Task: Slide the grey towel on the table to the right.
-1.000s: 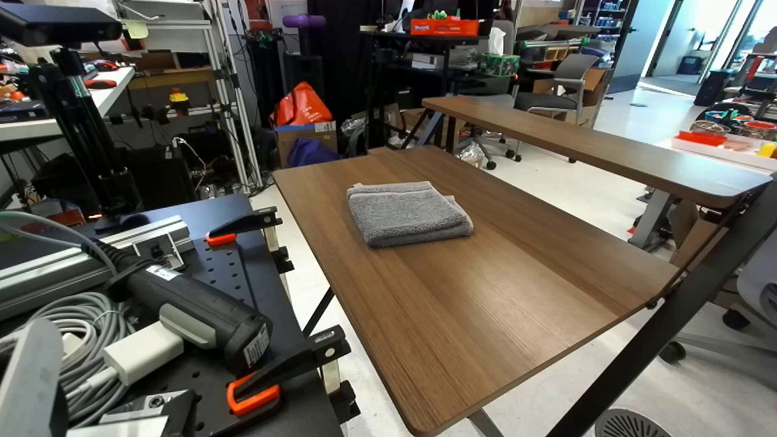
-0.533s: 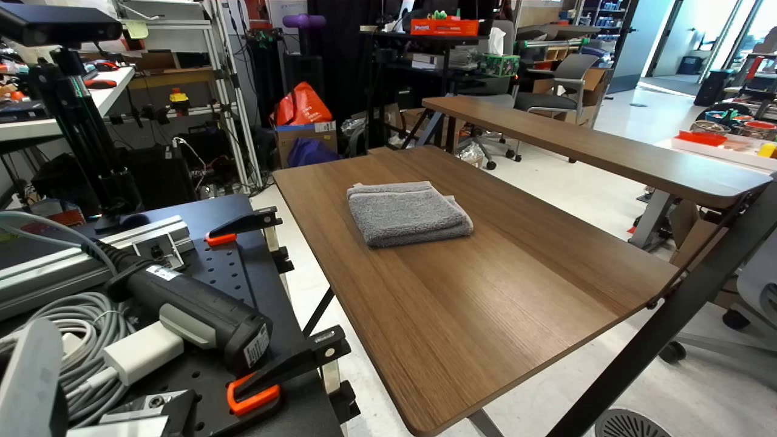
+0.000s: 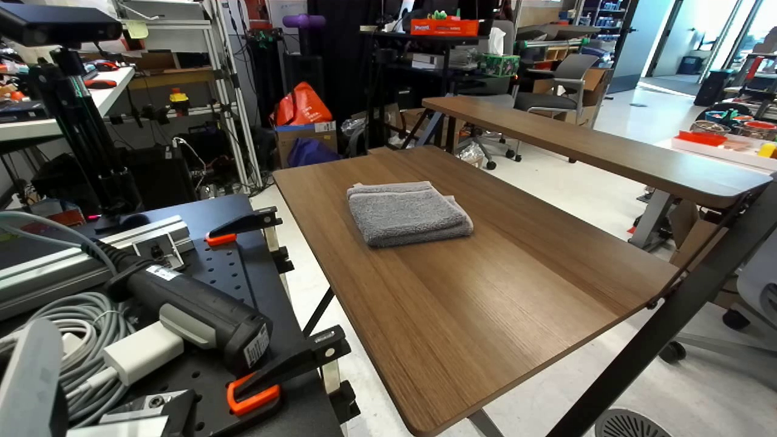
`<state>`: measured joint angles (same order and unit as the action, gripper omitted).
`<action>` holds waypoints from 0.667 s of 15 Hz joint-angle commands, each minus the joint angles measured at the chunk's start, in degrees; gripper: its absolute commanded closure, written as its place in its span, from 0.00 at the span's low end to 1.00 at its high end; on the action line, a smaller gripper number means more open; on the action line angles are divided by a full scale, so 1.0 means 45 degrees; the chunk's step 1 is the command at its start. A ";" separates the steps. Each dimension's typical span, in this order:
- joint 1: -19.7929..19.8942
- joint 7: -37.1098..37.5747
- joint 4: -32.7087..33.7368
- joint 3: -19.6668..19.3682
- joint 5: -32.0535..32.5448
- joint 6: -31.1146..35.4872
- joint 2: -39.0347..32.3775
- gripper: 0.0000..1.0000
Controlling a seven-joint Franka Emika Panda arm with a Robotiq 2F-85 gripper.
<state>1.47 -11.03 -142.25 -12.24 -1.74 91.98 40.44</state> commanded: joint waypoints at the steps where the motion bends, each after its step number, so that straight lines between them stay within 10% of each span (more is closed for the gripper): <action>1: 0.0262 -0.0137 0.0023 0.0200 -0.0114 -0.0026 -0.0046 0.00; 10: 0.0267 0.0474 0.0269 0.0279 -0.0453 0.0521 -0.0858 0.00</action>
<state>1.49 -10.76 -142.30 -12.16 -1.77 91.99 40.29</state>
